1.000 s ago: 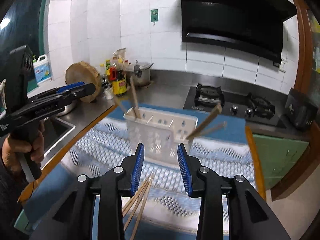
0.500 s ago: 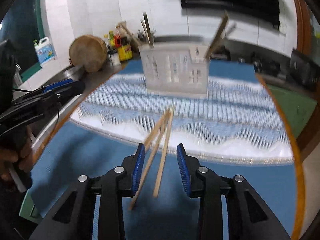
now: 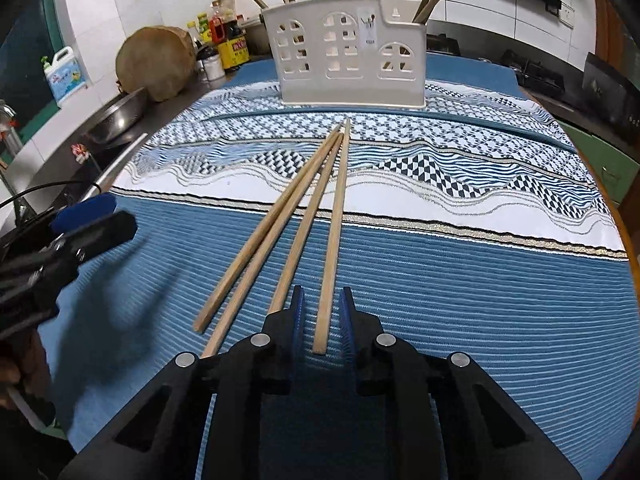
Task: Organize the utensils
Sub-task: 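Return the left gripper to the chopsticks and grasp one while the right gripper grasps another, then lift both held chopsticks and carry them over the white holder, then drop the left gripper's chopstick into the holder and open it while the right gripper releases its own, then return the left gripper to the last chopsticks and grasp one while the right gripper grasps the other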
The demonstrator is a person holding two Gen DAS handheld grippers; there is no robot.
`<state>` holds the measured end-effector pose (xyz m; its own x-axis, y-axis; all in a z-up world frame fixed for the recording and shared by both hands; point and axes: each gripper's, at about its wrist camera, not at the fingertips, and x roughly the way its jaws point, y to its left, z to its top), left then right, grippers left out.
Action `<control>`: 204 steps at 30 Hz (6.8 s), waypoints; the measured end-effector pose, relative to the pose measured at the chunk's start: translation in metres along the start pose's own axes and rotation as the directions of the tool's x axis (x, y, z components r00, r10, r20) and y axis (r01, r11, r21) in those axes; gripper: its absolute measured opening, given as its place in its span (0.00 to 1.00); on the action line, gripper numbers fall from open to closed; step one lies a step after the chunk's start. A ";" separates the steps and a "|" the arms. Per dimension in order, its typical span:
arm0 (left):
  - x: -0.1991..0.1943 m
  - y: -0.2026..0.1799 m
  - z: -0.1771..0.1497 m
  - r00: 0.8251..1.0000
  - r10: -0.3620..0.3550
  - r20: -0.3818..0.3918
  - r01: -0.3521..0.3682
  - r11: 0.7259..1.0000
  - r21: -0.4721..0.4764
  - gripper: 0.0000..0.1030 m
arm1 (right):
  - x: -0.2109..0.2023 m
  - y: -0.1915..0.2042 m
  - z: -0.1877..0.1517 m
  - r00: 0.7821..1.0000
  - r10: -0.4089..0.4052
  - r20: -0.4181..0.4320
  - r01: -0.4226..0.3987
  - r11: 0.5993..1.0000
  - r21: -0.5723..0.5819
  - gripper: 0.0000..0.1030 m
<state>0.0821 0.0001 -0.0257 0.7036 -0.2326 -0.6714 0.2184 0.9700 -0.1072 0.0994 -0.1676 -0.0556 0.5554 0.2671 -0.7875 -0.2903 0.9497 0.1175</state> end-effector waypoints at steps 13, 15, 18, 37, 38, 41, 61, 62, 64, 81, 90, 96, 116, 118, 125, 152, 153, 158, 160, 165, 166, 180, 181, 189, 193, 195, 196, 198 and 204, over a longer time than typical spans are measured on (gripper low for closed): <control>0.032 -0.031 -0.013 0.994 -0.040 -0.097 0.044 0.998 0.043 0.57 | -0.012 -0.012 -0.008 0.997 -0.076 0.017 0.076 0.997 -0.016 0.07; 0.037 -0.034 -0.012 0.993 -0.034 -0.109 0.039 0.998 0.047 0.53 | -0.015 -0.016 -0.011 0.997 -0.077 0.018 0.077 0.997 -0.009 0.07; 0.045 -0.038 -0.012 0.991 -0.028 -0.130 0.034 0.998 0.047 0.51 | -0.018 -0.020 -0.015 0.997 -0.073 0.018 0.073 0.997 -0.002 0.07; 0.057 -0.036 -0.004 0.990 0.029 -0.139 -0.022 0.998 0.053 0.44 | -0.017 -0.021 -0.019 0.998 -0.058 0.022 0.057 0.998 0.024 0.08; 0.059 -0.039 -0.005 0.989 0.038 -0.141 -0.029 0.997 0.067 0.44 | -0.016 -0.021 -0.019 0.998 -0.058 0.023 0.058 0.998 0.024 0.08; 0.061 -0.041 -0.003 0.989 0.034 -0.141 -0.025 0.997 0.066 0.43 | -0.015 -0.020 -0.018 0.998 -0.060 0.025 0.060 0.998 0.023 0.08; 0.030 -0.019 0.026 0.997 -0.068 -0.039 0.068 0.998 0.002 0.06 | -0.080 -0.018 0.023 0.975 -0.035 0.219 0.036 0.999 -0.002 0.07; 0.026 -0.018 0.029 0.997 -0.074 -0.025 0.074 0.997 0.000 0.06 | -0.086 -0.017 0.029 0.971 -0.032 0.235 0.035 0.999 -0.009 0.07; 0.019 -0.016 0.037 0.997 -0.082 0.004 0.082 0.997 -0.004 0.06 | -0.096 -0.019 0.040 0.965 -0.020 0.260 0.024 1.000 -0.014 0.07; -0.002 0.003 0.099 0.980 -0.146 0.139 0.145 0.989 0.014 0.06 | -0.118 -0.015 0.130 0.951 0.053 0.304 -0.019 0.993 -0.113 0.07; 0.000 0.009 0.149 0.976 -0.152 0.156 0.145 0.988 0.055 0.06 | -0.147 -0.026 0.189 0.933 0.024 0.360 0.024 0.991 -0.129 0.07; -0.007 0.018 0.180 0.972 -0.158 0.177 0.149 0.987 0.060 0.06 | -0.175 -0.034 0.225 0.912 -0.011 0.411 0.072 0.988 -0.134 0.07; -0.075 0.025 0.299 0.889 -0.105 0.446 0.078 0.994 0.079 0.06 | -0.127 -0.048 0.275 0.935 -0.048 0.350 0.095 0.988 -0.118 0.07; -0.073 0.023 0.307 0.880 -0.104 0.464 0.078 0.994 0.074 0.06 | -0.114 -0.051 0.275 0.943 -0.048 0.330 0.090 0.989 -0.114 0.07; -0.050 0.013 0.328 0.854 -0.066 0.516 0.032 0.997 0.074 0.06 | -0.079 -0.059 0.272 0.960 -0.051 0.277 0.086 0.990 -0.115 0.07; 0.022 0.026 0.302 0.918 -0.072 0.390 0.052 0.997 0.063 0.09 | -0.099 -0.058 0.248 0.944 -0.019 0.329 0.060 0.992 -0.113 0.27; 0.017 0.026 0.299 0.918 -0.068 0.392 0.047 0.997 0.063 0.10 | -0.103 -0.056 0.242 0.944 -0.011 0.330 0.052 0.992 -0.116 0.27; -0.008 0.026 0.278 0.919 -0.064 0.388 0.045 0.997 0.059 0.23 | -0.114 -0.040 0.204 0.946 0.037 0.323 0.006 0.992 -0.130 0.27; -0.020 0.025 0.263 0.920 -0.060 0.386 0.039 0.997 0.061 0.23 | -0.116 -0.031 0.182 0.948 0.065 0.311 -0.024 0.991 -0.132 0.27; -0.042 0.026 0.223 0.930 -0.062 0.362 0.048 0.998 0.047 0.30 | -0.113 -0.010 0.131 0.955 0.091 0.282 -0.054 0.989 -0.136 0.27; -0.045 0.027 0.214 0.933 -0.060 0.355 0.048 0.998 0.041 0.32 | -0.111 -0.006 0.124 0.957 0.096 0.273 -0.060 0.989 -0.136 0.27; -0.042 0.029 0.103 0.976 -0.017 0.217 0.024 0.999 -0.030 0.37 | -0.040 0.023 0.005 0.993 0.078 0.087 -0.076 0.997 -0.029 0.25; -0.040 0.030 0.096 0.978 -0.017 0.206 0.025 0.999 -0.036 0.39 | -0.036 0.024 0.001 0.994 0.079 0.077 -0.078 0.997 -0.020 0.25; -0.031 0.030 0.065 0.988 -0.001 0.155 0.010 0.998 -0.057 0.42 | -0.011 0.032 -0.016 0.999 0.044 0.016 -0.044 0.999 0.012 0.19; -0.026 0.029 0.053 0.992 -0.001 0.129 0.008 0.998 -0.057 0.42 | -0.006 0.036 -0.018 1.000 -0.008 0.012 0.008 1.000 -0.008 0.17; -0.023 0.027 0.047 0.994 -0.003 0.114 0.010 0.998 -0.057 0.42 | -0.006 0.039 -0.019 0.999 -0.035 0.016 0.036 0.999 -0.018 0.14; -0.021 0.026 0.044 0.994 -0.009 0.106 0.015 0.998 -0.057 0.42 | -0.006 0.040 -0.020 0.998 -0.054 0.021 0.055 0.998 -0.029 0.10; -0.018 0.024 0.039 0.996 -0.017 0.090 0.022 0.998 -0.057 0.42 | -0.007 0.041 -0.021 0.998 -0.062 0.027 0.063 0.997 -0.035 0.09; -0.003 0.008 0.020 0.998 -0.059 0.024 0.059 0.998 -0.027 0.42 | -0.015 0.030 -0.026 0.996 -0.082 0.042 0.083 0.996 -0.023 0.07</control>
<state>0.0951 0.0070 -0.0099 0.7058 -0.2908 -0.6459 0.2413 0.9560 -0.1666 0.0622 -0.1475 -0.0558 0.6098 0.1947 -0.7683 -0.2606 0.9647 0.0376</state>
